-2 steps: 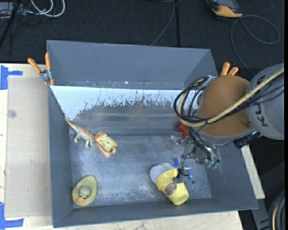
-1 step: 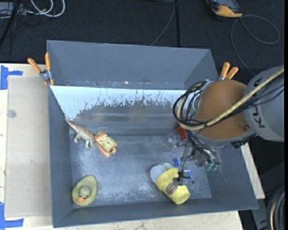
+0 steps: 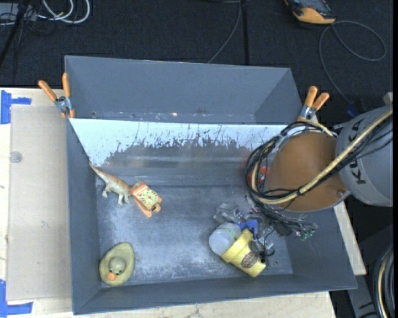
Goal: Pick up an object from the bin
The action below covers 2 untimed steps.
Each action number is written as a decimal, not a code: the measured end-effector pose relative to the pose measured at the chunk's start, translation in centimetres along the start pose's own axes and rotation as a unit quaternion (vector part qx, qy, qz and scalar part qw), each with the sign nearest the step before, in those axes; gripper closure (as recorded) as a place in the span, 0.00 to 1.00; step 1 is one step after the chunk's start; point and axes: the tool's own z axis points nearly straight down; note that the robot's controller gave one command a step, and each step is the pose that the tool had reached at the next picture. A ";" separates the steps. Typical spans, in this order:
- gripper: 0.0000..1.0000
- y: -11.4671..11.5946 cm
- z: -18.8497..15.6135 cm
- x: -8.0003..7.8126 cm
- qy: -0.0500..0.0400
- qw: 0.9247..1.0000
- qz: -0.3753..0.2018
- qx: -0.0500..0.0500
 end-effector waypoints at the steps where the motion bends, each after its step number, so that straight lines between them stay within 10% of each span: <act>1: 1.00 0.0 0.0 0.0 0.000 1.000 0.000 0.000; 2: 1.00 0.1 -0.2 -1.2 0.006 0.997 -0.072 0.001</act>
Offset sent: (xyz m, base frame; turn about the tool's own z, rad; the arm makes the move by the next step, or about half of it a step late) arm 0.0407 0.0449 0.0027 -0.5375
